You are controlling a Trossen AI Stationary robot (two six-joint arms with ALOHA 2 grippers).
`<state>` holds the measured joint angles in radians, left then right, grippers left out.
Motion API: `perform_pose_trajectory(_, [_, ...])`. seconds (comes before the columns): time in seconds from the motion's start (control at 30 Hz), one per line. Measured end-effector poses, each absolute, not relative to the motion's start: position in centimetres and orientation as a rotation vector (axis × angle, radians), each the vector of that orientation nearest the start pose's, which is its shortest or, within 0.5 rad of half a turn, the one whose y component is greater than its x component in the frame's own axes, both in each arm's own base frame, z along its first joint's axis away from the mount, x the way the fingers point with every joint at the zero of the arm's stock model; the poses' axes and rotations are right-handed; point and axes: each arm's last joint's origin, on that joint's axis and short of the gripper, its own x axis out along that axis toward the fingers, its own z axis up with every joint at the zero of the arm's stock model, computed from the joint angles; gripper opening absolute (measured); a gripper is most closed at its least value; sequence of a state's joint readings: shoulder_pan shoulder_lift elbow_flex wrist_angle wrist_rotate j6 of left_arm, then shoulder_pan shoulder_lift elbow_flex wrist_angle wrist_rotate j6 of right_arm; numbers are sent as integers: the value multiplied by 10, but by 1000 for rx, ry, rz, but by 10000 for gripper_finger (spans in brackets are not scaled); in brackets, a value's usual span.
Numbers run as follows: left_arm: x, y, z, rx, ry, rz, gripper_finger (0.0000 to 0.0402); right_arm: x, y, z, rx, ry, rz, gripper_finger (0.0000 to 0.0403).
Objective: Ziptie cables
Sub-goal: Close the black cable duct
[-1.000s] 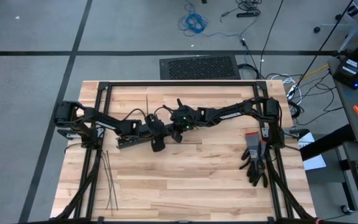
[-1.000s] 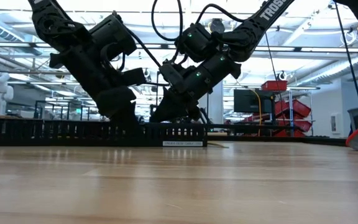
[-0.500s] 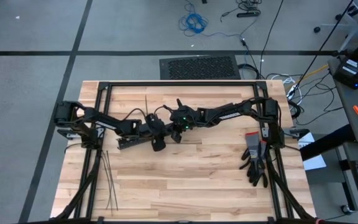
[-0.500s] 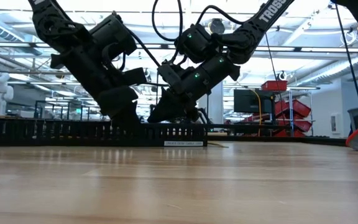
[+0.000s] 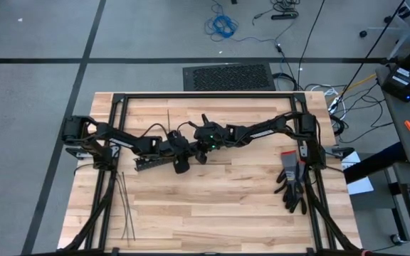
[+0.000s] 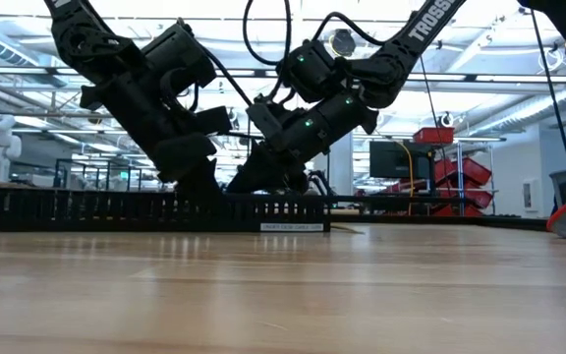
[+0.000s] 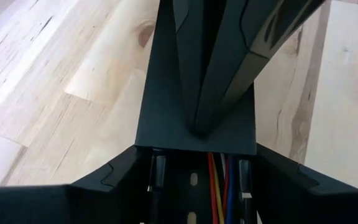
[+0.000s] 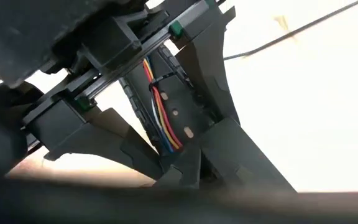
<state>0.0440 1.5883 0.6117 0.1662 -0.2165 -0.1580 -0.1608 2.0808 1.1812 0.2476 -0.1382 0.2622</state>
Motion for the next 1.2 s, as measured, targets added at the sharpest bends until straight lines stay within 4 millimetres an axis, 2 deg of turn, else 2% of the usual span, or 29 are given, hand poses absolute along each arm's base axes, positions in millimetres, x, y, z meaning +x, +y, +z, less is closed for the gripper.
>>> perform_pose_trajectory(0.2, [277,18,129,-71,786,298,233,421,-63,121,347,637,-103,0])
perform_pose_trajectory(0.4, [278,18,129,-62,786,291,234,422,-59,131,241,593,-67,0])
perform_pose_trajectory(0.53, [279,17,130,-32,777,252,234,419,-56,147,155,574,-41,0])
perform_pose_trajectory(0.7, [279,17,130,24,783,238,234,412,-50,185,30,509,-1,0])
perform_pose_trajectory(0.93, [280,17,131,94,779,199,234,383,-47,219,-162,651,19,0])
perform_pose_trajectory(1.07, [282,17,133,125,749,186,234,369,-49,220,-234,777,23,0])
perform_pose_trajectory(1.2, [286,18,137,122,700,178,234,366,-50,215,-171,826,25,0])
